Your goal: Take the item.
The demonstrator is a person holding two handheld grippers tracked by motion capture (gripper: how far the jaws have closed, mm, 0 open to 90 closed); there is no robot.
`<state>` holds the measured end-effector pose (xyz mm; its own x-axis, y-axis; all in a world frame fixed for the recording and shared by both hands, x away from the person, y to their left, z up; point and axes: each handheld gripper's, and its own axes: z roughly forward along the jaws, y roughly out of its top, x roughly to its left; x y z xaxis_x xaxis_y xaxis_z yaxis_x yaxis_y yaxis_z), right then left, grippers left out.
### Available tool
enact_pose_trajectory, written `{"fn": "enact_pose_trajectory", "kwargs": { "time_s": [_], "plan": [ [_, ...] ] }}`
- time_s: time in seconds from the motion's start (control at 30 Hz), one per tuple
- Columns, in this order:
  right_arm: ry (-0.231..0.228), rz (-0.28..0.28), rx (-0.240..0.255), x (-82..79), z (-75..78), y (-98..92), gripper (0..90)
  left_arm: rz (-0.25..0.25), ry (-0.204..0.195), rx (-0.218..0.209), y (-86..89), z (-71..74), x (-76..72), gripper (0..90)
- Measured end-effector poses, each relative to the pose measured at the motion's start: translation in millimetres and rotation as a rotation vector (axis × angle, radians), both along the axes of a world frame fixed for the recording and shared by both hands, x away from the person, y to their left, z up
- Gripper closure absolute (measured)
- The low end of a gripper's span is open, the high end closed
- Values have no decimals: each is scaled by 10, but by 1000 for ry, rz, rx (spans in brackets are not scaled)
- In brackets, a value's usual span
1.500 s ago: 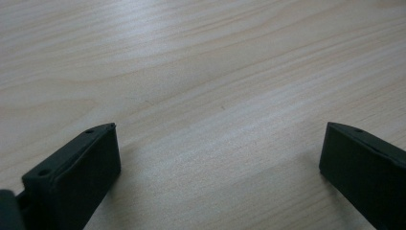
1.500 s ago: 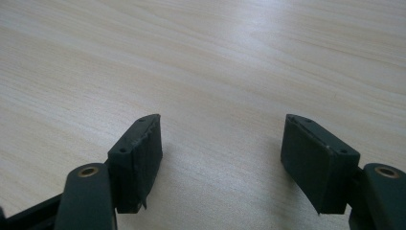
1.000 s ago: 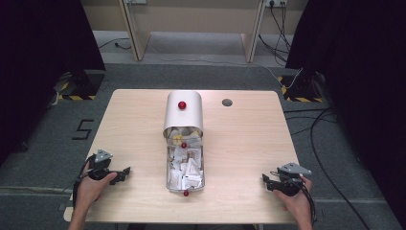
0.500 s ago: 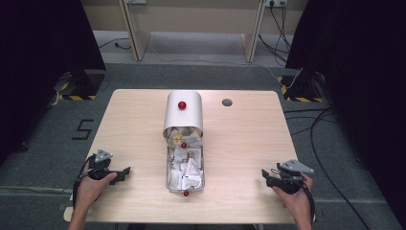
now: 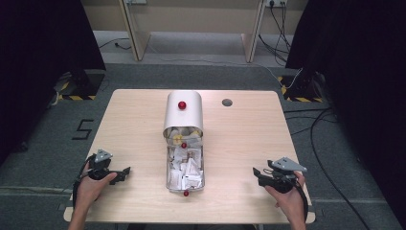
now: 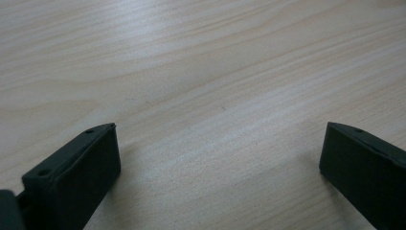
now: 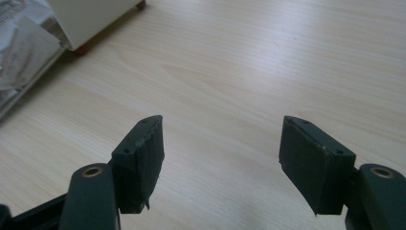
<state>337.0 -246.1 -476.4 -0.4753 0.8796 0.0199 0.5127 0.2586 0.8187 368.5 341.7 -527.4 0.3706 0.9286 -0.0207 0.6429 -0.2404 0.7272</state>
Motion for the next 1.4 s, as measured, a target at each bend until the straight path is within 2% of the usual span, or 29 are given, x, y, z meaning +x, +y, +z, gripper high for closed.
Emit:
{"fn": "enact_pose_trajectory", "kwargs": {
  "time_s": [0.13,0.53,1.1,1.4],
  "plan": [
    [-7,32,19,-13,51,101,333,0,0,0,0,0,0,0],
    [-11,93,27,-3,83,302,343,0,0,-1,0,0,0,0],
    [-58,188,45,-55,281,618,352,1,0,-1,-1,0,0,0],
    [-70,217,47,-47,332,753,356,0,0,-1,0,0,0,0]
  ]
}}
